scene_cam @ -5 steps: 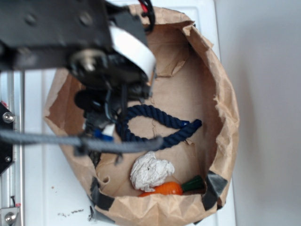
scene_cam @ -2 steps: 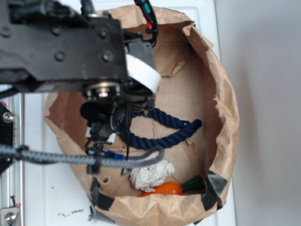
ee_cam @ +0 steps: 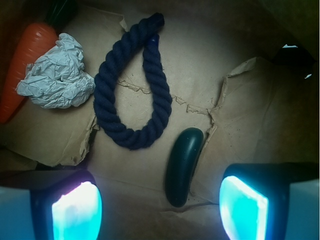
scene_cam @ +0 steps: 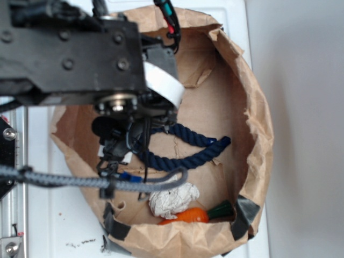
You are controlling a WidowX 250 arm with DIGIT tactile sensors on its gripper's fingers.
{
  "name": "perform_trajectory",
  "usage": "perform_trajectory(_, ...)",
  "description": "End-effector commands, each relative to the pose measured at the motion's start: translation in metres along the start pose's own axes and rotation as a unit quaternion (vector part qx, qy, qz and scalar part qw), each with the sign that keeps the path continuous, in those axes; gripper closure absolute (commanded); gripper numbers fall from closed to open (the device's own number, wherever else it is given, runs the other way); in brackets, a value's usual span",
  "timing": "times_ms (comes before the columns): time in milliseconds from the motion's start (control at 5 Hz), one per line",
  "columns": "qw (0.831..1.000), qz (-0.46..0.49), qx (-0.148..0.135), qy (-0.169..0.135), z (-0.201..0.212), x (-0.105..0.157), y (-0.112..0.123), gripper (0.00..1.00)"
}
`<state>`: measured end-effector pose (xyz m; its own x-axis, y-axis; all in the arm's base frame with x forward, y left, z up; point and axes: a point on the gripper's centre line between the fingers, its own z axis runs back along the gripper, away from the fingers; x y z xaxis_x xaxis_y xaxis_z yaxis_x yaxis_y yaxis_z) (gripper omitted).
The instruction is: Grab the plastic pickle.
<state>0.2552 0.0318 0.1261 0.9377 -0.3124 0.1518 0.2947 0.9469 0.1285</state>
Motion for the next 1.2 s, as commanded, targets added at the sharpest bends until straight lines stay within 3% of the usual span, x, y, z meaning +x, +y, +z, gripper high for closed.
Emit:
perform_trajectory(0,1.000,-0.015,0.007,0.006,-0.014,0.011,0.002,0.00)
perform_trajectory(600,0.999,-0.027,0.005,-0.020,-0.041,-0.005,0.019,0.00)
perform_trajectory(800,1.000,0.000,-0.001,-0.015,-0.045,-0.011,0.025,0.00)
perform_trajectory(1000,0.998,0.052,-0.040,0.003,-0.045,-0.014,0.034,0.00)
